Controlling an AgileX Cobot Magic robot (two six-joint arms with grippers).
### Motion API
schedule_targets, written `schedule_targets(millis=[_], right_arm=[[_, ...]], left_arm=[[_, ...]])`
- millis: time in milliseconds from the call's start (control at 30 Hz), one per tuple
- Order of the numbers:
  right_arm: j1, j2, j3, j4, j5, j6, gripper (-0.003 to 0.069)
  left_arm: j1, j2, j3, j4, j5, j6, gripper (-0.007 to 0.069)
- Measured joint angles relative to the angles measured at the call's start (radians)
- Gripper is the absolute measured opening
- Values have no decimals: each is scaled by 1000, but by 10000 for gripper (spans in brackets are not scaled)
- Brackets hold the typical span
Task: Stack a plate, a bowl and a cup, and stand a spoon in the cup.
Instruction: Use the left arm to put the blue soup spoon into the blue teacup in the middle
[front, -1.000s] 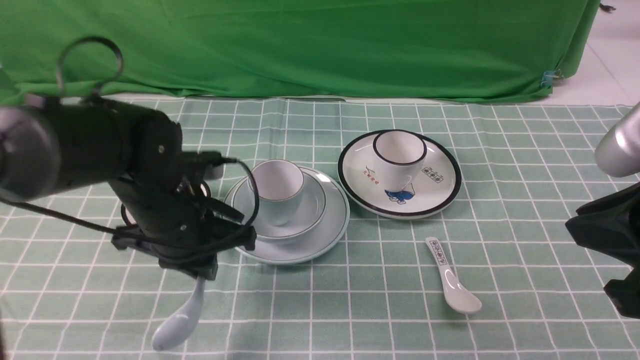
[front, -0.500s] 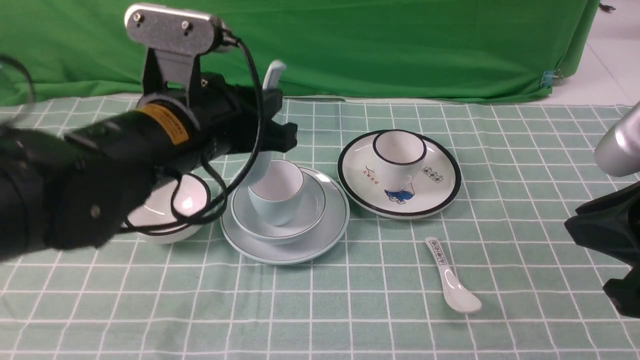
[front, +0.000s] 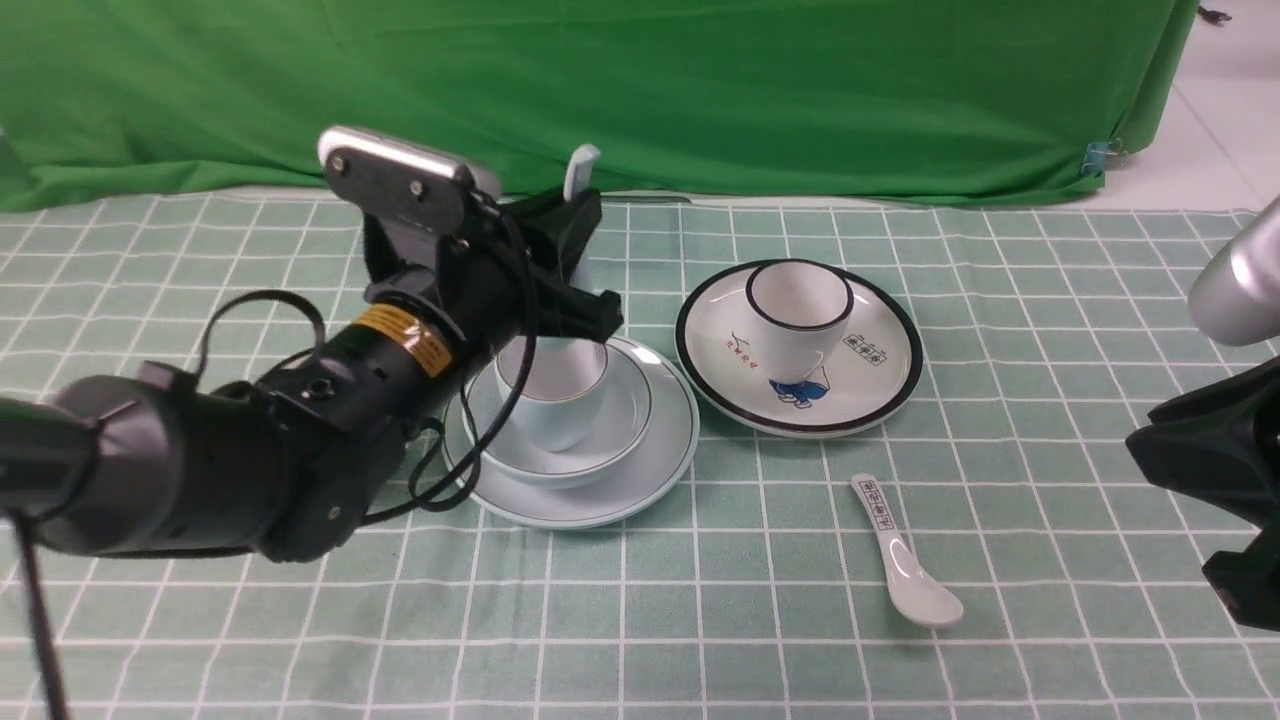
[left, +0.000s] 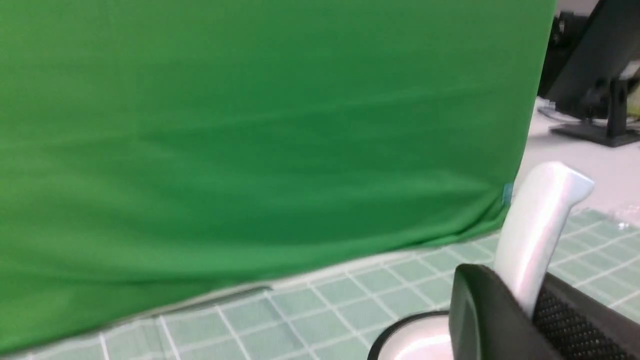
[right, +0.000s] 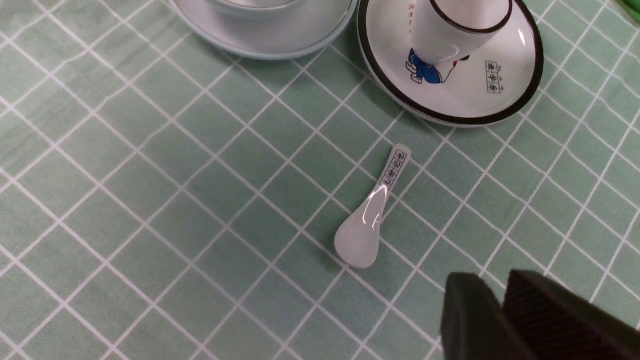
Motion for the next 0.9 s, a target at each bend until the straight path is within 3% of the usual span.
schedule_targets(millis=[600,667,900], right_arm=[[0,0,0,0,-1,0,143],[0,0,0,0,-1,-2,143],[0,0,0,0,-1,-4,147]], left_arm=[[2,68,-55,-4,87,-10,47],[3,68,-55,-4,102,-10,70],[3,68,-55,-5,168,-7,257]])
